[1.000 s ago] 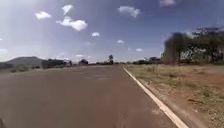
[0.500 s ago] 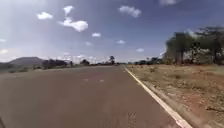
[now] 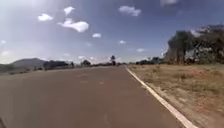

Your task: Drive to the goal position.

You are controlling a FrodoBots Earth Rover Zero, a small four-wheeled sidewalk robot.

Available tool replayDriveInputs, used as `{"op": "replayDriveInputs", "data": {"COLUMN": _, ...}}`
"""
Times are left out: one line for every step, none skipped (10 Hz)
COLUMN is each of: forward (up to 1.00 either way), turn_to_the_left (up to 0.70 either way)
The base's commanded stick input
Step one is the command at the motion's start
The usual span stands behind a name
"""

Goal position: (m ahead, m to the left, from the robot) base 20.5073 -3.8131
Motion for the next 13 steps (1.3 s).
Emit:
{"op": "replayDriveInputs", "data": {"forward": 0.85, "turn_to_the_left": 0.01}}
{"op": "replayDriveInputs", "data": {"forward": 0.85, "turn_to_the_left": 0.01}}
{"op": "replayDriveInputs", "data": {"forward": 0.85, "turn_to_the_left": 0.01}}
{"op": "replayDriveInputs", "data": {"forward": 0.85, "turn_to_the_left": 0.01}}
{"op": "replayDriveInputs", "data": {"forward": 0.85, "turn_to_the_left": 0.01}}
{"op": "replayDriveInputs", "data": {"forward": 0.85, "turn_to_the_left": 0.01}}
{"op": "replayDriveInputs", "data": {"forward": 0.85, "turn_to_the_left": 0.01}}
{"op": "replayDriveInputs", "data": {"forward": 0.85, "turn_to_the_left": 0.01}}
{"op": "replayDriveInputs", "data": {"forward": 0.85, "turn_to_the_left": 0.01}}
{"op": "replayDriveInputs", "data": {"forward": 0.85, "turn_to_the_left": 0.01}}
{"op": "replayDriveInputs", "data": {"forward": 0.85, "turn_to_the_left": 0.01}}
{"op": "replayDriveInputs", "data": {"forward": 0.85, "turn_to_the_left": 0.01}}
{"op": "replayDriveInputs", "data": {"forward": 0.85, "turn_to_the_left": 0.01}}
